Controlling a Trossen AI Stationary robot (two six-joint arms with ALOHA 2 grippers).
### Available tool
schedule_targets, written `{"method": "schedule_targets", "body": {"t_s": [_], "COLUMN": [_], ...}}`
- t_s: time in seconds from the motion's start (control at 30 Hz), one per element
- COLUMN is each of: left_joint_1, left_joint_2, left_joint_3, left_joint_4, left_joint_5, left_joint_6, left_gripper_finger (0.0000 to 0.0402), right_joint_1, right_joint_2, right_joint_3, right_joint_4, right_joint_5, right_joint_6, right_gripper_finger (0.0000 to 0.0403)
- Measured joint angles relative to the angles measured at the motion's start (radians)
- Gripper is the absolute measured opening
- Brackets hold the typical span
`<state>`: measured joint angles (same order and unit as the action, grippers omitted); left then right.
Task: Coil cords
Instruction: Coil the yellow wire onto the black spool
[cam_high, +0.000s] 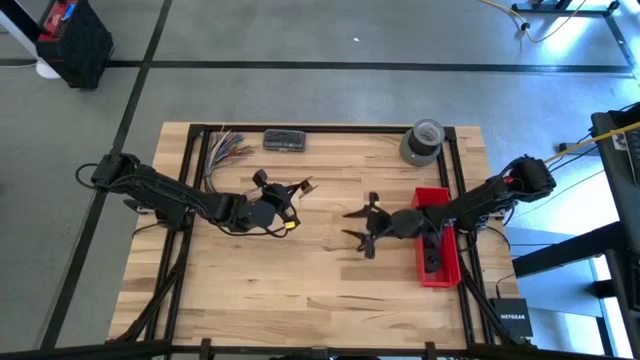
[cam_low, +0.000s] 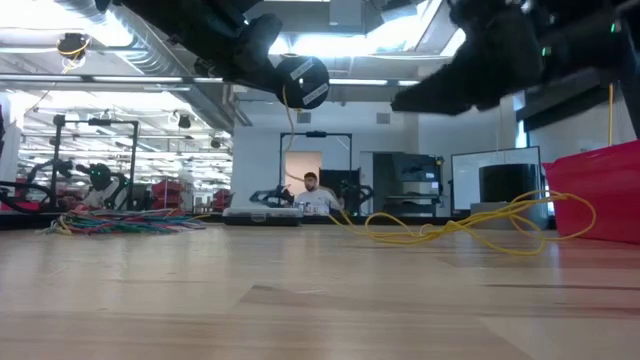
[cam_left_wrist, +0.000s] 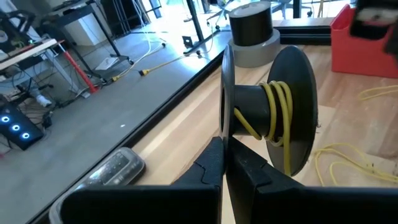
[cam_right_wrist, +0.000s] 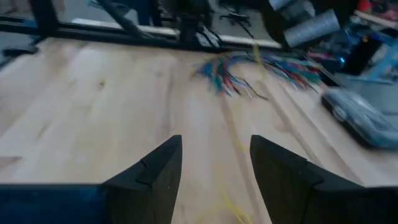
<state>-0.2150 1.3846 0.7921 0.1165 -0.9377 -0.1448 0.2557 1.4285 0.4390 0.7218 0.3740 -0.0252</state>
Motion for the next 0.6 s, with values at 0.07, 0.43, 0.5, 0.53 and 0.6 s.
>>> {"method": "schedule_targets", "body": {"t_s": [0.07, 0.43, 0.5, 0.53, 0.6], "left_joint_1": [0.000, -0.001, -0.002, -0.002, -0.002], "left_joint_2": [0.000, -0.001, -0.001, -0.001, -0.001], "left_joint_3": [0.000, 0.000, 0.000, 0.000, 0.000], "left_joint_4": [-0.003, 0.007, 0.008, 0.008, 0.007], "left_joint_5": [0.001, 0.018, 0.018, 0.018, 0.019], "left_joint_6": [-0.002, -0.002, -0.002, -0.002, -0.002], "left_gripper_finger": [0.0000, 0.0000, 0.0000, 0.0000, 0.0000], "right_joint_1": [-0.019, -0.062, -0.071, -0.075, -0.084], "right_joint_2": [0.021, 0.241, 0.277, 0.291, 0.315], "right_joint_3": [-0.016, 0.082, 0.116, 0.136, 0.169], "right_joint_4": [0.035, 0.167, 0.165, 0.166, 0.166], "right_joint_5": [0.000, 0.002, 0.010, 0.010, 0.027], "right_joint_6": [0.027, -0.080, -0.121, -0.140, -0.165], "right_gripper_finger": [0.0195, 0.0195, 0.0195, 0.0195, 0.0195]}}
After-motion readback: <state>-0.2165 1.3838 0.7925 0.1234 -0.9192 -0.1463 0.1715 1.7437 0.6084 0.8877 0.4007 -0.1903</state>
